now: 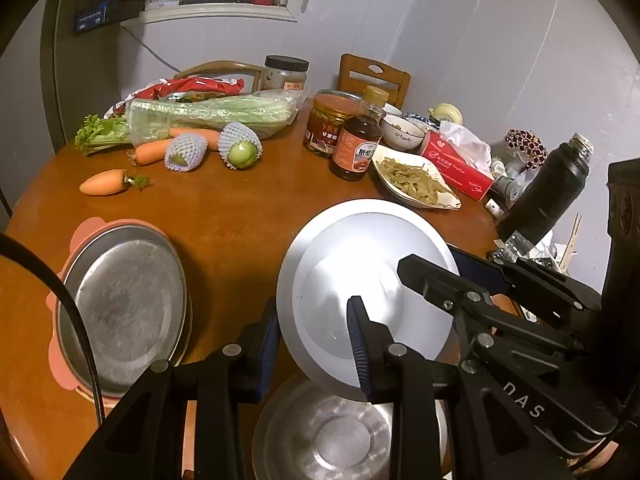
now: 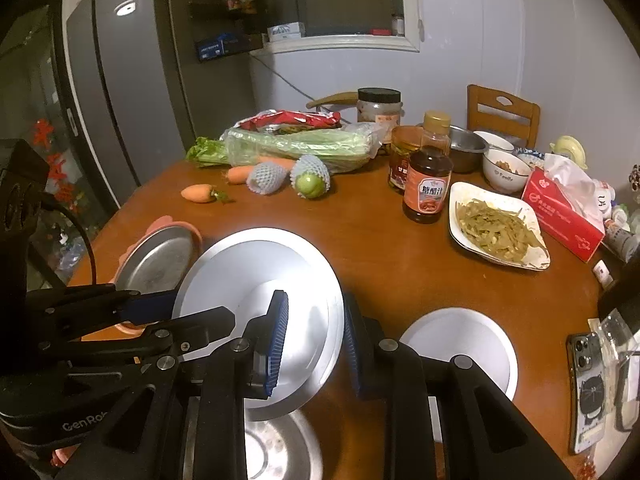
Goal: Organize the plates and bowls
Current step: 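Lift the white plate above the steel bowl with the left tool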
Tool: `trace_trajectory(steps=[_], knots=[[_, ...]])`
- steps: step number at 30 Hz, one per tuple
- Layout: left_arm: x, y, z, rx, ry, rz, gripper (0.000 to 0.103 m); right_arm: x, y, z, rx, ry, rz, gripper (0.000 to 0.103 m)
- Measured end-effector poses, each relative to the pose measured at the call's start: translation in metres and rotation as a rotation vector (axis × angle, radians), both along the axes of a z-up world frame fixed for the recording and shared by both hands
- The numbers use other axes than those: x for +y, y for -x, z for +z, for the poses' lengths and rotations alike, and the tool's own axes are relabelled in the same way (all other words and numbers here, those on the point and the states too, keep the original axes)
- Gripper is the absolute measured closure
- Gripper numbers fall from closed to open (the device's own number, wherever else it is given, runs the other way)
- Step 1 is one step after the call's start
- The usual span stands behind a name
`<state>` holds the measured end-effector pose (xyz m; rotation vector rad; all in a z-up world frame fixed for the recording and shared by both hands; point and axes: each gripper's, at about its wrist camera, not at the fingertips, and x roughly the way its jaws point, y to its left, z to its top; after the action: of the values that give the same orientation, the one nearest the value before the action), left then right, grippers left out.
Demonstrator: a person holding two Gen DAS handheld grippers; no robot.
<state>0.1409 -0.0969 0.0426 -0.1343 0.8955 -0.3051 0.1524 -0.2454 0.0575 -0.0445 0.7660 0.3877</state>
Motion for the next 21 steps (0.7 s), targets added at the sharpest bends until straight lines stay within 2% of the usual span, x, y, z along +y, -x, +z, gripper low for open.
trace_trajectory(steps=[21], knots=[[0.000,0.055,-0.008,-0.009,-0.019,-0.012,0.071,0.000,0.061,-0.005,-0.027,-0.011,0.010,0.075]])
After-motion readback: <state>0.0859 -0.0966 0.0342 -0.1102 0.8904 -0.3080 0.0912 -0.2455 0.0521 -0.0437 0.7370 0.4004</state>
